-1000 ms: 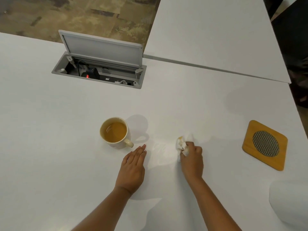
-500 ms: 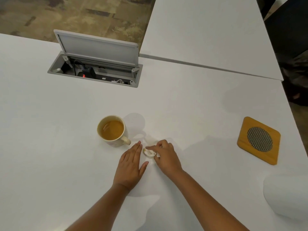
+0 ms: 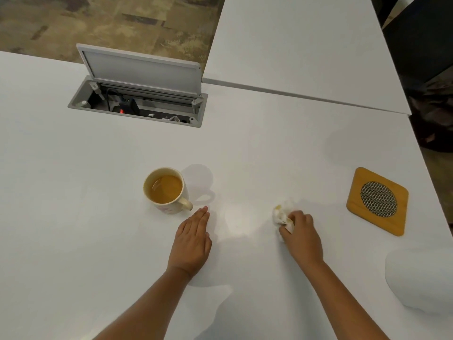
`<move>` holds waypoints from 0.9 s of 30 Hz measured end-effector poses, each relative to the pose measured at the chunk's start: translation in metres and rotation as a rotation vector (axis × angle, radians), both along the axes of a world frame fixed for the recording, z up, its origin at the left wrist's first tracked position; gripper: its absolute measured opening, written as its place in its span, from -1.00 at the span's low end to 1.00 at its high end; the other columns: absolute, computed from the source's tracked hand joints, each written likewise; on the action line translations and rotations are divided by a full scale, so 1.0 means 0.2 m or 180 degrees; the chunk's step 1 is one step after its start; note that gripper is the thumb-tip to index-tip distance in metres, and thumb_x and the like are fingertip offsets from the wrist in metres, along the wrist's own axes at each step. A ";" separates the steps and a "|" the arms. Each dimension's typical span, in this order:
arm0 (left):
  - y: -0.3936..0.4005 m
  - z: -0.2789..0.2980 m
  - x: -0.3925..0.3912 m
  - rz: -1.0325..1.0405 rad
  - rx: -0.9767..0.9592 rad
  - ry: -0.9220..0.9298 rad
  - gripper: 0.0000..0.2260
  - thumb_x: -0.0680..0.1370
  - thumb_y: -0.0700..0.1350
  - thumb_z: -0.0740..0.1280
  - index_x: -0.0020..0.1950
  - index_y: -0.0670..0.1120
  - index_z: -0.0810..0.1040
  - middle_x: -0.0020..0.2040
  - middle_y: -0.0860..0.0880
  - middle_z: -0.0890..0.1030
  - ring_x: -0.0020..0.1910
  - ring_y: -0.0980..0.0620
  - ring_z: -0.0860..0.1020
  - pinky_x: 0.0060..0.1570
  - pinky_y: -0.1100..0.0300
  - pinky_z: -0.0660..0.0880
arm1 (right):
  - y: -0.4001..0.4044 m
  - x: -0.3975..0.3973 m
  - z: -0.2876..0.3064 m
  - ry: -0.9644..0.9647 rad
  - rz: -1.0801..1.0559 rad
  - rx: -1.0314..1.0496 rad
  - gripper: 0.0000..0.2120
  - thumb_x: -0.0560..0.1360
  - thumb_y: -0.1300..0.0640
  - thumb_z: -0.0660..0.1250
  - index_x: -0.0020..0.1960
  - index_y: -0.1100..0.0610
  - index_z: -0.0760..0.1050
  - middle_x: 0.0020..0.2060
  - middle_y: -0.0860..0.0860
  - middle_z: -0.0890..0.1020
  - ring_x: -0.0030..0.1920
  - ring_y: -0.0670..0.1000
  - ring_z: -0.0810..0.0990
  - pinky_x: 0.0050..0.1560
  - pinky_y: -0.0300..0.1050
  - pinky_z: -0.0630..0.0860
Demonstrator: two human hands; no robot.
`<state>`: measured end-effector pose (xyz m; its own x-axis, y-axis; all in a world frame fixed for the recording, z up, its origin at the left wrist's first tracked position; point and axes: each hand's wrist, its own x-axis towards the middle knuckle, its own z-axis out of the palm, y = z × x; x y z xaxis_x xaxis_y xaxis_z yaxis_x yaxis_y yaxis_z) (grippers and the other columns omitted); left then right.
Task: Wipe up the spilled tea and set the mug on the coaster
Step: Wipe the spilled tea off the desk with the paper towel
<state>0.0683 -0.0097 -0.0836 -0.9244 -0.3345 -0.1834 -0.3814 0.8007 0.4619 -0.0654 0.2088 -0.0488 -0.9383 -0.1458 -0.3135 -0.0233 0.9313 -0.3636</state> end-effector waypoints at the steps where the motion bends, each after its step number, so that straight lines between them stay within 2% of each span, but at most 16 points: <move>1: 0.00 0.00 0.00 -0.0012 -0.0020 0.0009 -0.51 0.54 -0.01 -0.07 0.47 -0.07 0.19 0.48 -0.04 0.27 0.45 -0.01 0.24 0.40 0.20 -0.06 | 0.02 0.04 0.00 0.0060 -0.0078 0.0234 -0.69 0.47 0.05 0.32 0.11 0.18 0.37 0.03 0.12 0.44 -0.16 0.15 0.56 -0.29 -0.12 0.40; 4: 0.00 0.02 -0.01 -0.0063 -0.0074 0.0044 -0.46 0.48 -0.01 -0.08 0.44 -0.12 0.26 0.45 -0.07 0.33 0.42 -0.05 0.30 0.40 0.14 0.01 | 0.00 0.14 0.00 0.0027 -0.0288 0.0448 -0.67 0.50 0.03 0.28 0.12 0.24 0.34 0.05 0.18 0.45 -0.16 0.19 0.59 -0.27 -0.06 0.46; 7: 0.00 0.02 0.00 -0.0079 -0.0087 0.0046 -0.45 0.47 -0.01 -0.08 0.44 -0.12 0.26 0.45 -0.07 0.33 0.42 -0.05 0.30 0.40 0.13 0.00 | -0.09 0.21 0.01 -0.0129 -0.0369 0.0333 -0.67 0.50 0.04 0.28 0.12 0.25 0.33 0.06 0.18 0.44 -0.11 0.20 0.59 -0.22 -0.06 0.47; 11: 0.00 0.03 0.00 -0.0104 -0.0146 0.0052 -0.48 0.46 -0.05 -0.01 0.39 -0.17 0.34 0.39 -0.12 0.41 0.36 -0.10 0.39 0.36 0.03 0.11 | -0.24 0.26 0.00 -0.0280 -0.0178 0.0217 -0.67 0.49 0.04 0.27 0.13 0.21 0.31 0.08 0.14 0.42 -0.05 0.17 0.59 -0.19 -0.11 0.45; 19: 0.00 0.03 -0.01 -0.0130 -0.0139 0.0126 -0.49 0.44 -0.08 0.02 0.36 -0.16 0.37 0.36 -0.12 0.45 0.33 -0.10 0.42 0.35 0.00 0.14 | -0.44 0.27 0.00 -0.0412 0.0166 -0.0127 -0.69 0.49 0.08 0.29 0.15 0.18 0.32 0.08 0.11 0.40 -0.02 0.17 0.57 -0.13 -0.08 0.46; 21: 0.00 0.03 -0.01 -0.0113 -0.0143 0.0126 -0.49 0.44 -0.08 0.03 0.37 -0.16 0.37 0.36 -0.13 0.45 0.33 -0.10 0.43 0.34 -0.01 0.14 | -0.47 0.27 -0.01 -0.0463 0.0169 -0.0394 -0.72 0.48 0.10 0.29 0.14 0.17 0.35 0.05 0.09 0.41 -0.04 0.16 0.56 -0.12 -0.09 0.44; 24: -0.01 0.02 0.00 -0.0134 -0.0125 0.0154 -0.49 0.44 -0.08 0.03 0.36 -0.17 0.38 0.35 -0.14 0.46 0.32 -0.11 0.43 0.33 0.00 0.16 | -0.52 0.23 -0.02 -0.0810 0.0000 -0.1223 -0.78 0.48 0.12 0.30 0.08 0.16 0.39 -0.02 0.04 0.44 -0.09 0.04 0.49 -0.12 -0.20 0.38; 27: 0.00 0.03 0.00 -0.0017 0.0003 0.0139 -0.49 0.46 -0.08 0.03 0.41 -0.14 0.30 0.41 -0.11 0.37 0.39 -0.08 0.34 0.38 0.11 0.08 | -0.54 0.19 0.01 -0.1599 -0.0643 -0.2104 -0.79 0.50 0.07 0.30 0.08 0.13 0.43 -0.03 0.05 0.54 0.00 0.05 0.55 0.02 -0.08 0.53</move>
<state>0.0683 -0.0097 -0.0776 -0.9332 -0.3294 -0.1433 -0.3567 0.8022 0.4788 -0.0275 0.0999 -0.0464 -0.7384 -0.2901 -0.6088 0.4298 0.4932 -0.7563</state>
